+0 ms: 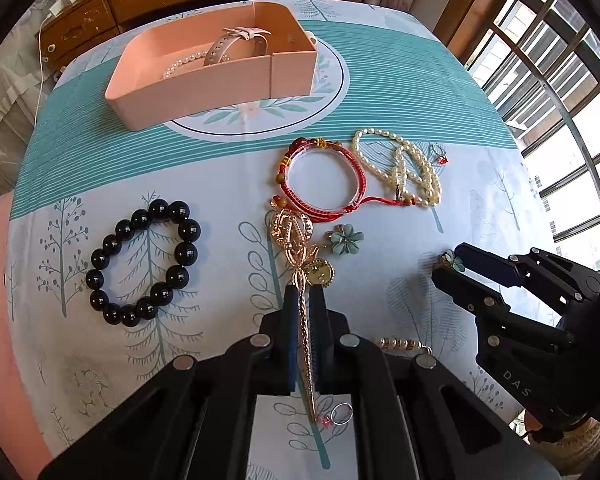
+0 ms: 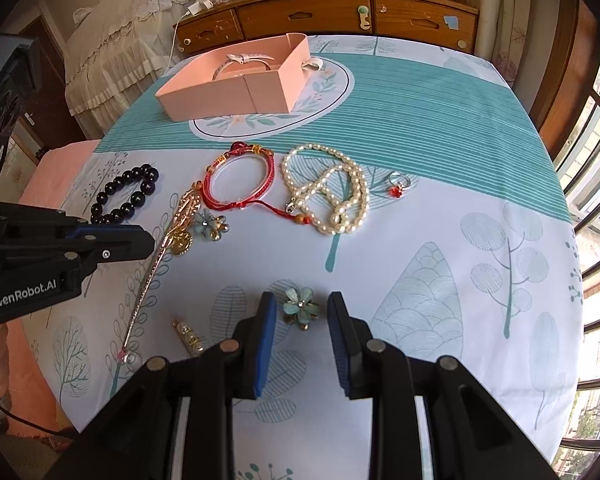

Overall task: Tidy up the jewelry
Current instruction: 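Grasp the green flower brooch with the right tool while the left tool lifts the gold hairpin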

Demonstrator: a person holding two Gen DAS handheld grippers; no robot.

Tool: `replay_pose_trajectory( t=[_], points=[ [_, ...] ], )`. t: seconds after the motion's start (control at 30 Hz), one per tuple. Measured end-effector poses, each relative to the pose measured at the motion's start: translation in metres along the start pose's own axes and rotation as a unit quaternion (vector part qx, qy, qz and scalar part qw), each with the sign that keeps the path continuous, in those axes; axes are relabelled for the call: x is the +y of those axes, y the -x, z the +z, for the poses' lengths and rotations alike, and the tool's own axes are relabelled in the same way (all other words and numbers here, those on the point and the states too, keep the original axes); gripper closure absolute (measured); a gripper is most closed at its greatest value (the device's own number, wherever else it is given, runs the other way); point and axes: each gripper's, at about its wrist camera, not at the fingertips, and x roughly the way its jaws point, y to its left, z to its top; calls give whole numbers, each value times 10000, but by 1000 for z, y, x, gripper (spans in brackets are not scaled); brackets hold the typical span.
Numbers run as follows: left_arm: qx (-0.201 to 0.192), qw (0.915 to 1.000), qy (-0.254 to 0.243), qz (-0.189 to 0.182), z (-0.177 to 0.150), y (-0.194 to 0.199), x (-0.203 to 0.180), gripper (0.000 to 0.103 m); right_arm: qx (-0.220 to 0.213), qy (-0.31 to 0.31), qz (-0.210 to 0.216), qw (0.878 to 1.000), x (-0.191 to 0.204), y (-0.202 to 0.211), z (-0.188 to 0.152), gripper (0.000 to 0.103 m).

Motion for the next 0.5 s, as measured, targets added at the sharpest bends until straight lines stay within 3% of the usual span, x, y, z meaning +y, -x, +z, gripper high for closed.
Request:
replay_pose_trajectory(
  t=[0.07,0.13,0.17,0.2,0.3,0.37,0.43,0.47,0.5],
  points=[
    [34,10000,-8,-26,0,-2,3,97,7,73,-9,10000,4,-1,-1,76],
    [139,9999,52,-29,1,-5,3,73,-26,158,-96,9998,8,-1,-2,76],
    [167,9998,84,-41,5,-8,5,42,-49,195,-114,9997,9,-1,-3,76],
    [129,9998,112,-75,6,-7,7,17,-69,213,-98,9997,10,-1,-4,76],
    [-17,9999,103,-50,9,-1,7,13,-116,226,-62,9997,10,0,-5,77],
    [25,9999,126,-7,14,-1,8,13,-127,199,43,9997,9,-1,-4,85],
    [187,9997,161,51,20,-5,9,14,-105,161,109,9998,7,-2,-3,85],
    [307,9994,155,67,22,-8,8,20,-90,115,177,9997,6,-1,-1,85],
    [452,9989,129,69,23,-12,9,39,-87,69,237,9997,5,-1,0,85]
  ],
)
